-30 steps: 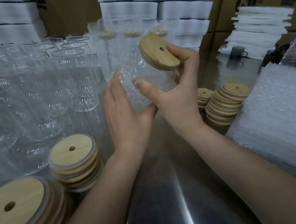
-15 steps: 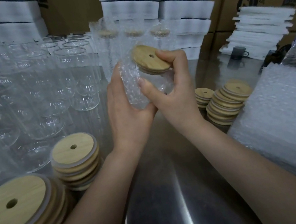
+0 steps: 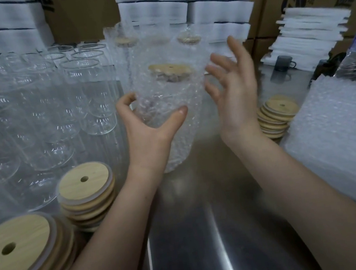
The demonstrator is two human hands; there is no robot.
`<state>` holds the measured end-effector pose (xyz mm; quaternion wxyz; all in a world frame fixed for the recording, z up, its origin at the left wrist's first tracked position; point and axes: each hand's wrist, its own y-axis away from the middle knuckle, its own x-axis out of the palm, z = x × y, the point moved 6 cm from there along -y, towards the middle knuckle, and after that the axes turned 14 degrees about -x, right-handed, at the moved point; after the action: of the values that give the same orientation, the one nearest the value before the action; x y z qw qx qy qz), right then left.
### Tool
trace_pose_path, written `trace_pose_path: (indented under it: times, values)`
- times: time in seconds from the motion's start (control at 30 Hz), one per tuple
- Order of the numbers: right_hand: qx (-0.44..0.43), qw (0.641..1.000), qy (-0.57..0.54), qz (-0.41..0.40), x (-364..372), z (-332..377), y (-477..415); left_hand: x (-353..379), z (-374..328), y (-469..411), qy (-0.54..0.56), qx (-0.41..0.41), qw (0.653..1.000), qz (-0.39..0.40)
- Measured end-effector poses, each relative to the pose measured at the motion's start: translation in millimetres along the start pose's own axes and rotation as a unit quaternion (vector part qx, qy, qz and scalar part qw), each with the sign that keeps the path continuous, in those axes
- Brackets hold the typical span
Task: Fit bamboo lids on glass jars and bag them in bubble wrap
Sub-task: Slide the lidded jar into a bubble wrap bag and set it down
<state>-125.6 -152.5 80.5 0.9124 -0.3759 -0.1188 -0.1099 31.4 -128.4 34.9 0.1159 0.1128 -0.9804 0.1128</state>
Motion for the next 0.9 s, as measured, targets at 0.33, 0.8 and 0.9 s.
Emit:
trace_pose_path:
  times: [0.33, 0.8, 0.9]
  values:
    - [0.168, 0.969, -0.066, 0.166, 14, -36, 14, 1, 6, -7, 0.078, -0.045, 0.995, 0.05]
    - [0.091, 0.982, 0.018, 0.166, 6, -32, 8, 6, 7, -4, -0.07, -0.124, 0.987, 0.072]
    - [0.083, 0.983, 0.015, 0.164, 6, -32, 7, 5, 13, -6, -0.139, -0.102, 0.982, 0.08]
